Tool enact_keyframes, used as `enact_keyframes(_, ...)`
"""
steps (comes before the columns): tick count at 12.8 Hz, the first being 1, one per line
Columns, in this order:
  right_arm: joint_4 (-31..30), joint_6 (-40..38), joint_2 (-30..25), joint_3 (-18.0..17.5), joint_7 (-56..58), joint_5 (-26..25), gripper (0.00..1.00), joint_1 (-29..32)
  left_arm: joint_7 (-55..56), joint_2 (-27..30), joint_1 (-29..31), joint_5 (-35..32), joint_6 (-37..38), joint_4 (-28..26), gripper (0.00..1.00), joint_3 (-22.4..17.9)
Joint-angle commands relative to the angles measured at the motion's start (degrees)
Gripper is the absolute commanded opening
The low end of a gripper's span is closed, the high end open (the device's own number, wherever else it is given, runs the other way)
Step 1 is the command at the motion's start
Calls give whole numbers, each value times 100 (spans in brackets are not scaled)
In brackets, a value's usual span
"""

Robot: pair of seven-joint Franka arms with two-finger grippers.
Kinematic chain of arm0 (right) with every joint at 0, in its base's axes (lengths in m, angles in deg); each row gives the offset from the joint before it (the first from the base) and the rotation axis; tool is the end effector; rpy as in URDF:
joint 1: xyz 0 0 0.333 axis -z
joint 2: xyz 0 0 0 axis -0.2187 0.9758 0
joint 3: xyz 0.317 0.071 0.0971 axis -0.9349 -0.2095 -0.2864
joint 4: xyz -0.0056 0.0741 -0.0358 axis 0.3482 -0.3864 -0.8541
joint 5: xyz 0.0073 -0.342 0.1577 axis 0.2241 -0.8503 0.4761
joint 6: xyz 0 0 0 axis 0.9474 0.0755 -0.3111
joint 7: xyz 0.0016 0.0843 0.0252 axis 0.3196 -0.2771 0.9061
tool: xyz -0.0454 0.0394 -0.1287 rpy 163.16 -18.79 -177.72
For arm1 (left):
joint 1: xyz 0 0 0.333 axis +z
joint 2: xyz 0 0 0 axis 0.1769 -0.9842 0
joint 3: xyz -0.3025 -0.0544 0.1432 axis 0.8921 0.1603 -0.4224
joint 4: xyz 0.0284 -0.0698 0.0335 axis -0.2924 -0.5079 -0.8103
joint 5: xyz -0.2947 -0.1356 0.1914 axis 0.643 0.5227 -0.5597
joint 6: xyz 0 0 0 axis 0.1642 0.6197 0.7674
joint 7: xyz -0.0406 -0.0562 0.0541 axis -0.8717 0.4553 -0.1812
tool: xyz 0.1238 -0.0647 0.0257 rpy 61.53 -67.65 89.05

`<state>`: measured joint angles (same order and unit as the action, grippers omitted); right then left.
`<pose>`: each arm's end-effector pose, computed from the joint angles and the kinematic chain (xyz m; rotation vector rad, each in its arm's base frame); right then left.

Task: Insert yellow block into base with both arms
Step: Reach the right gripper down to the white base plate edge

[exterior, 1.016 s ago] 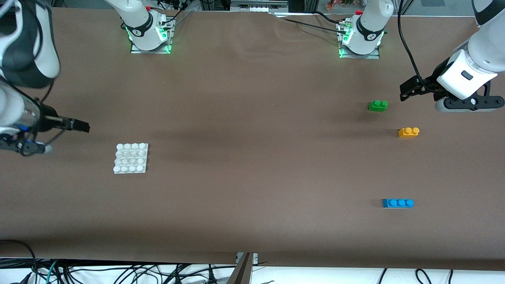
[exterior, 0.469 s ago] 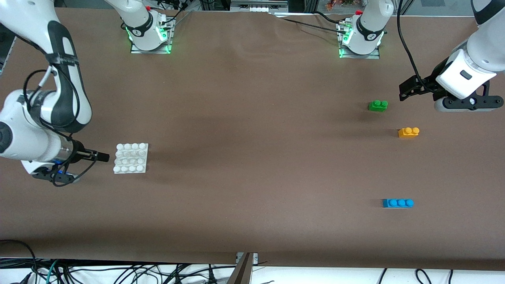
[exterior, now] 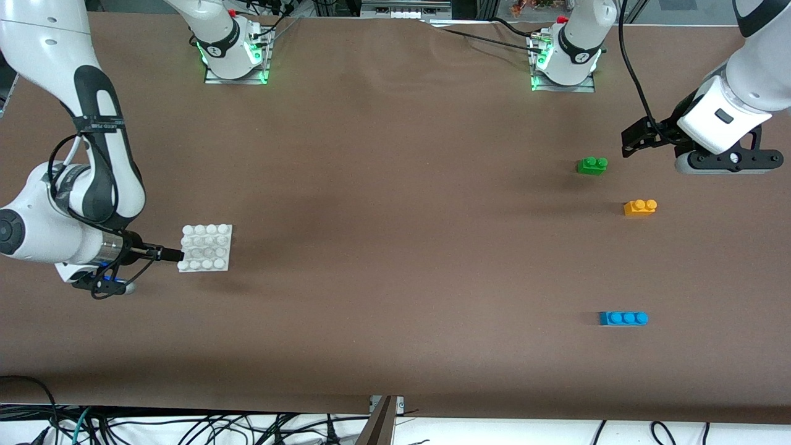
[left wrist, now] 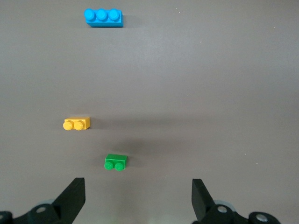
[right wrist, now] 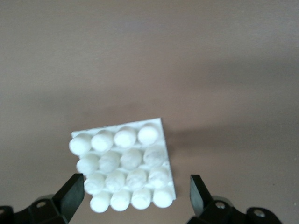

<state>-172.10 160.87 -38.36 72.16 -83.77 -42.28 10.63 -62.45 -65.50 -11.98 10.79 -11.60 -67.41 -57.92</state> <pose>0.6724 -0.0521 0.2607 -3.0121 0.2362 0.1858 0.5271 -0.0686 0.5745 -3.1370 -0.0408 0.1577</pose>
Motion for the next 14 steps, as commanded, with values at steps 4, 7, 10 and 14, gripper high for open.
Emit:
enact_keyframes(4, -263, 332, 201, -50, 279, 486, 100, 95, 61, 4, -14, -125, 94, 89, 100, 52)
enact_keyframes(7, -579, 560, 192, -50, 534, 813, 100, 69, 69, 13, -14, -125, 94, 89, 100, 70)
enact_keyframes(10, -922, 930, 174, -120, 736, 892, 100, 69, 52, 4, -14, -125, 94, 89, 100, 61)
enact_keyframes(14, -958, 869, 183, -120, 1026, 901, 100, 95, 61, 13, -32, -143, 94, 115, 100, 174)
